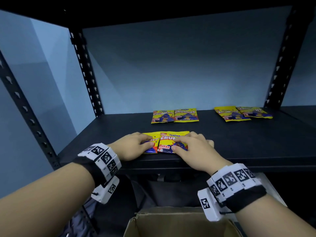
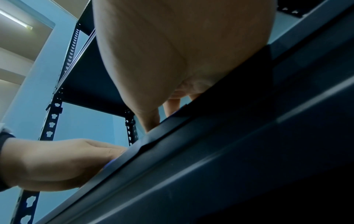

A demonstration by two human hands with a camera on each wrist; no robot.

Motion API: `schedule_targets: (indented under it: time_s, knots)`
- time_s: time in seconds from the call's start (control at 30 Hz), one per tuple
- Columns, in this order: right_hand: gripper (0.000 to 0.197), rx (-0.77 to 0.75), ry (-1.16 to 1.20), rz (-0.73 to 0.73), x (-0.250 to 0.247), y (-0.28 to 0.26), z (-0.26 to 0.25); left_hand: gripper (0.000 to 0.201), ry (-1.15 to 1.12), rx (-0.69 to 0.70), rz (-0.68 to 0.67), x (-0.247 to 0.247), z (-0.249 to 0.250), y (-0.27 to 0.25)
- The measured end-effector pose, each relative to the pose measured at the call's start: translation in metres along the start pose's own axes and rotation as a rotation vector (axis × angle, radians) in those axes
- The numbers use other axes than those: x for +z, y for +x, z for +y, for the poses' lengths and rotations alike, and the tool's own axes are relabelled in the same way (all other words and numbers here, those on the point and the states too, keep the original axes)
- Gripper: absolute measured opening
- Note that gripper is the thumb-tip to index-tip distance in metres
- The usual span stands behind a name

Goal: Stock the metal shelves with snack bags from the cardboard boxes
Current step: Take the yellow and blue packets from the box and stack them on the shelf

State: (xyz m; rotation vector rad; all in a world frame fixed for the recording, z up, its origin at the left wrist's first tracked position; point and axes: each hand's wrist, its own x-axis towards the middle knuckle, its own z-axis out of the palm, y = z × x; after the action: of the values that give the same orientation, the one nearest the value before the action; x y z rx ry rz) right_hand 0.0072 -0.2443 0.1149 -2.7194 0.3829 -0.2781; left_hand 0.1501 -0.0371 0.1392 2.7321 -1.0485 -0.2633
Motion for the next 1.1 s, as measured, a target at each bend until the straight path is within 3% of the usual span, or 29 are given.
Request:
schedule_targets:
  time_s: [0.13,0.3,0.43,0.57,0.73,1.1]
  knots:
    - [0.048,-0.008,-0.011,-0.008,0.003,0.001,-0.002,0.057,0.003,-0.019,-0.004,0.001,0.005,0.0]
    - [0.052,0.029,0.08,0.034,-0.003,0.003,0.004,0.067,0.037,0.031,0.106,0.007,0.034,-0.006]
    - [0.05,0.063,0.152,0.093,-0.008,0.006,0.015,0.075,0.21,0.054,0.062,0.026,0.067,-0.009]
    - [0.047,0.077,0.14,0.092,-0.01,0.002,0.019,0.069,0.258,0.017,0.026,0.034,0.071,-0.005]
    - [0.049,0.047,0.056,0.041,-0.006,-0.004,0.014,0.069,0.215,-0.015,0.054,0.029,0.042,-0.014]
    - [0.05,-0.071,-0.057,-0.029,0.006,-0.017,-0.016,0.067,0.096,-0.13,0.076,-0.004,-0.076,-0.039]
